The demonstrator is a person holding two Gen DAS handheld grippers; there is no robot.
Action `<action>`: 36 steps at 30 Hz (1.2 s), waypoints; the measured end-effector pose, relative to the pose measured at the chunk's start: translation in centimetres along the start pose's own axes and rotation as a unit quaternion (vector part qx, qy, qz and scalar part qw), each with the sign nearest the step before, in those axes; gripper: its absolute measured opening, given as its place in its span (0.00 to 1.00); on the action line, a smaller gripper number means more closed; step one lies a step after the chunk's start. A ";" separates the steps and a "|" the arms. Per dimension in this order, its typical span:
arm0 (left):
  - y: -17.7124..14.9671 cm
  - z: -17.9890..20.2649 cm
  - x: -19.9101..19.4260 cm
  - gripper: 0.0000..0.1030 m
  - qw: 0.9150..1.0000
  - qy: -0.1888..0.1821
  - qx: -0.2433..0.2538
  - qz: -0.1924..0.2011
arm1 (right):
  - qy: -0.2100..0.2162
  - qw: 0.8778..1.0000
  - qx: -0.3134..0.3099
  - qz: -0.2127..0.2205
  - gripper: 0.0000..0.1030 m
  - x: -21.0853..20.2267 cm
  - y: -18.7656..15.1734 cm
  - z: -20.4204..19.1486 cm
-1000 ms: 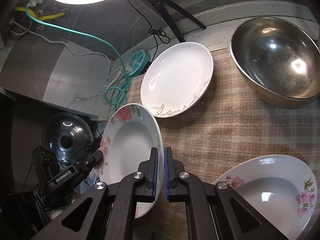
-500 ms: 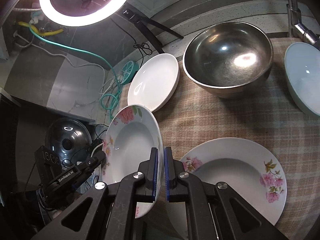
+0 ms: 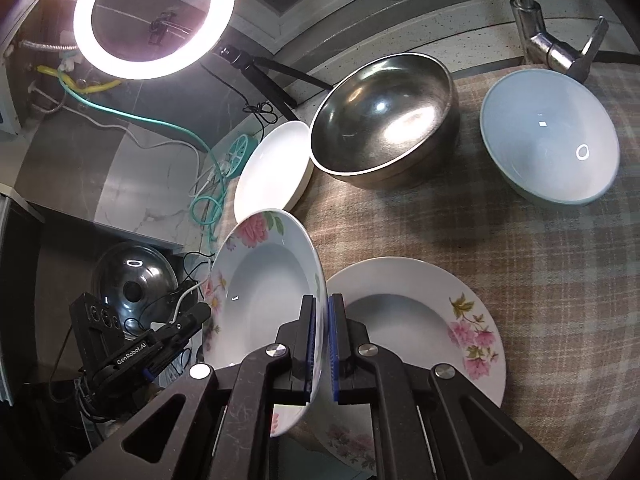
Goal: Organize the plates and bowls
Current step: 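Lower the held plate onto the other pink-flowered deep plate, then settle the held flowered plate flat into the other flowered plate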
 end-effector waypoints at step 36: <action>-6.9 2.0 3.6 0.08 0.999 0.012 -0.014 -0.036 | -0.014 0.999 0.030 -0.029 0.06 -2.1 -3.4 7.8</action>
Point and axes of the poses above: each gripper's, at about its wrist camera, not at the fingertips, and x roughly the way its jaws point, z to its right, y to its top, the point moved 9 cm from there along x, roughly the way its jaws point, and after that the axes turned 2 degrees about z, right-handed, at the moved point
